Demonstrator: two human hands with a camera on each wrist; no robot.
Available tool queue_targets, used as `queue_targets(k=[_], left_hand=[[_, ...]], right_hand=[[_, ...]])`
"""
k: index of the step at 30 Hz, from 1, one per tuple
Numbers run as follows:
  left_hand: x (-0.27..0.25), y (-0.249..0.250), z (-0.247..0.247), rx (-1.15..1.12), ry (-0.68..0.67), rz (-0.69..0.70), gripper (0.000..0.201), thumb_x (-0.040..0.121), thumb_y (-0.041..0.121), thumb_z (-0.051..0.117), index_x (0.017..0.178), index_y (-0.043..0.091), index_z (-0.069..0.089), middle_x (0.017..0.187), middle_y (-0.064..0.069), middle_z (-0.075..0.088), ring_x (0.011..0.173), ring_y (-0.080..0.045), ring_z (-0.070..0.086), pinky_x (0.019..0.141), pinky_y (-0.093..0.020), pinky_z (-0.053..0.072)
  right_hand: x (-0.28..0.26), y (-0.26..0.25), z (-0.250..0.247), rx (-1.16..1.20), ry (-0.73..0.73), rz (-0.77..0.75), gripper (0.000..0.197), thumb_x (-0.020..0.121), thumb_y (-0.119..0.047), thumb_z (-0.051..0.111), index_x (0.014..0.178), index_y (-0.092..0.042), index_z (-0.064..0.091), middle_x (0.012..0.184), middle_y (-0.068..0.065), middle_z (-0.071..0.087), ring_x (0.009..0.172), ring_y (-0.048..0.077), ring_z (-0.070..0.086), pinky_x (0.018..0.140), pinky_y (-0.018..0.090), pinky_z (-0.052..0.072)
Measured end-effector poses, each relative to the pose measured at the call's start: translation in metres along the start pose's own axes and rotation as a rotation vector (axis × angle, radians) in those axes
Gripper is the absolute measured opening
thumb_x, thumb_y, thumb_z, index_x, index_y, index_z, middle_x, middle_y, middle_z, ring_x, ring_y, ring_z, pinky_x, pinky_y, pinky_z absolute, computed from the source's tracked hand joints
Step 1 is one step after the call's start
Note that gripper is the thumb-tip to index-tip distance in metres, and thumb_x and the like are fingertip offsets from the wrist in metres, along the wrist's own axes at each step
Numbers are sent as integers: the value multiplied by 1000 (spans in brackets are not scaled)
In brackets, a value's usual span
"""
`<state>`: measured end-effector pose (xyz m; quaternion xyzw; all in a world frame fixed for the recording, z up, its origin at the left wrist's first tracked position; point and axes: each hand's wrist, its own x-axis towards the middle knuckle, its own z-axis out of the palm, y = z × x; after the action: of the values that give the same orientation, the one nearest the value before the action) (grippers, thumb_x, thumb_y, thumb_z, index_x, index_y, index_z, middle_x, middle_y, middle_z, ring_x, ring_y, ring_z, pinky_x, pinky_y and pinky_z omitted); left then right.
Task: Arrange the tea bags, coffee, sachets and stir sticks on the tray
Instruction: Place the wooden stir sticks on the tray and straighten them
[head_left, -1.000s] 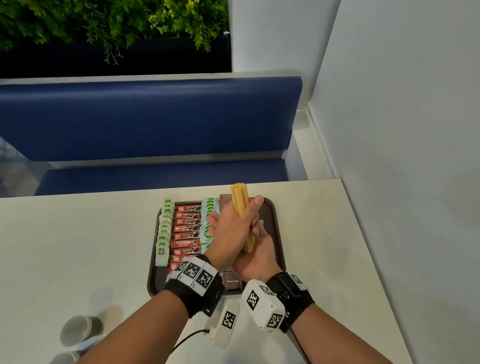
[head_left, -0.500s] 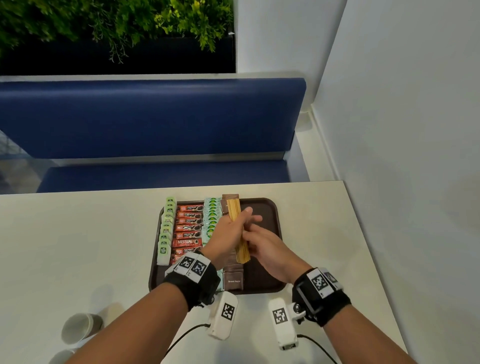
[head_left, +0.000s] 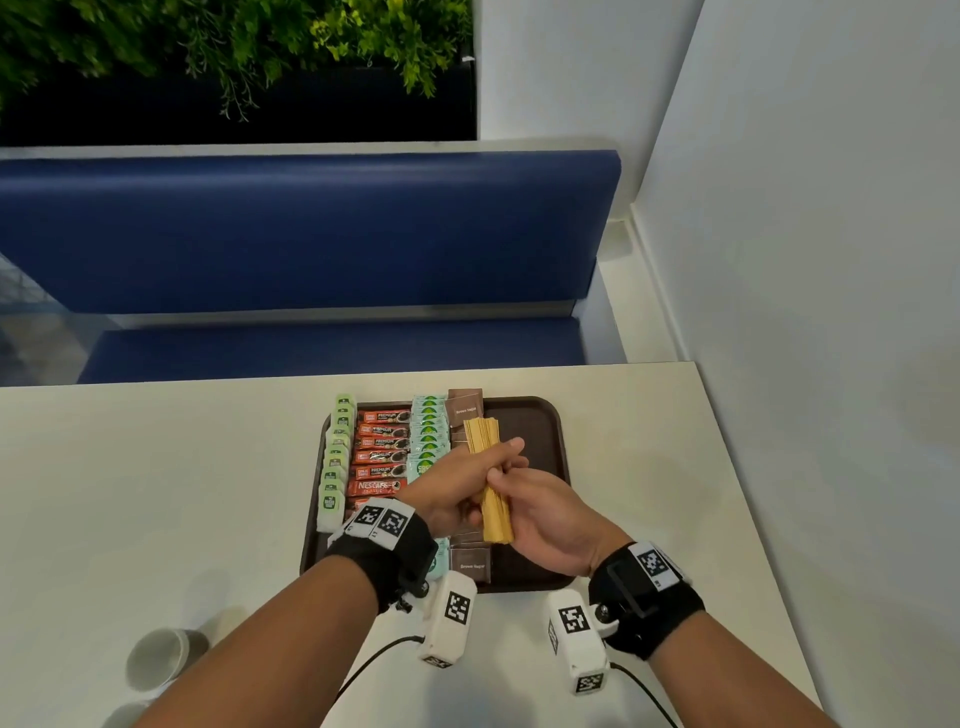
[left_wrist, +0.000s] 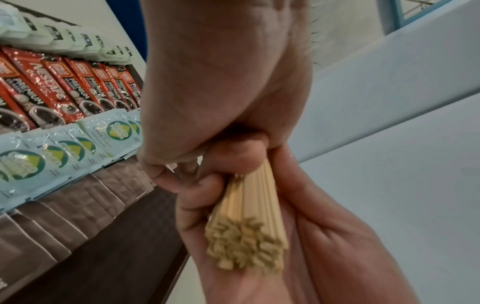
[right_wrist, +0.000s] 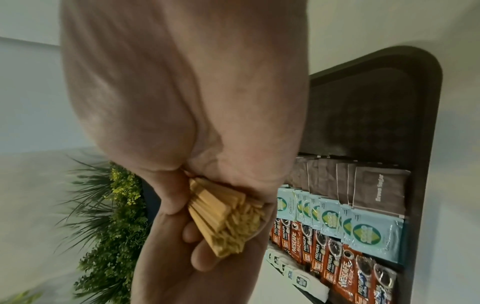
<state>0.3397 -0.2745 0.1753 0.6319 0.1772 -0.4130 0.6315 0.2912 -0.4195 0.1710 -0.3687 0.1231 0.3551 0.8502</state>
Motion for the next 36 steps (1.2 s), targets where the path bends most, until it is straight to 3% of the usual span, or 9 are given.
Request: queue_targets(k=[3,8,13,17,20,22,24,29,36], left_hand=[[6,-4,0,-32,-15,-34,49,101,45,73,122,1,78,50,1,40,44,-13,45,40,-20,39],[9,-12,-1,-75,-69,-44,39,96,47,79,99,10,69,57,-1,52,51,-15,51,45,-27,52],[13,-26,-16,-11,17,5,71,81,78,76,124,22,77,118,-2,79,106,-18,74,96,-36,60],[2,-41,-29,73,118,54,71,92,72,66,139,19,66,134,-1,72,118,-17,70,105,-37,55],[-5,-53,-36,59,145,45,68,91,71,67,133,17,70,128,0,76,115,-18,73,107,-41,54],[-9,-60,-40,46,160,33,62,93,68,67,128,17,71,124,1,77,113,-17,73,111,-45,53],[-14,-66,-43,37,158,29,58,96,66,67,128,18,71,125,1,77,114,-17,73,110,-43,53],[-22,-74,-49,7,138,12,61,96,65,67,134,18,69,129,1,76,119,-20,72,97,-35,53],[-27,-76,-55,-5,128,8,59,97,65,65,135,20,68,131,2,74,120,-20,70,93,-33,52]], right_hand=[[2,2,-4,-6,16,31,36,104,-21,58,134,-1,59,94,10,61,83,19,63,80,30,56],[3,0,-20,-105,-19,103,32,109,-18,52,136,0,54,94,8,61,81,17,61,79,29,54],[7,8,-56,-299,179,135,20,114,-18,49,122,-2,57,92,5,63,79,15,61,77,28,53],[19,33,-75,-569,475,212,16,115,-22,44,113,-11,56,94,4,58,78,12,57,74,26,48],[43,59,-83,-769,673,265,22,113,-21,43,124,-4,53,100,7,59,82,17,56,72,31,51],[58,74,-87,-924,730,276,18,112,-17,43,121,-3,50,111,11,56,97,25,55,91,42,53],[73,84,-85,-949,849,285,21,111,-11,43,128,0,46,119,15,57,110,30,58,103,40,49],[92,108,-80,-1257,991,365,37,106,-15,54,137,-2,37,141,19,59,133,38,58,111,45,45],[91,123,-75,-1471,1091,398,35,108,-19,53,138,-7,40,146,15,56,136,32,56,112,41,44]])
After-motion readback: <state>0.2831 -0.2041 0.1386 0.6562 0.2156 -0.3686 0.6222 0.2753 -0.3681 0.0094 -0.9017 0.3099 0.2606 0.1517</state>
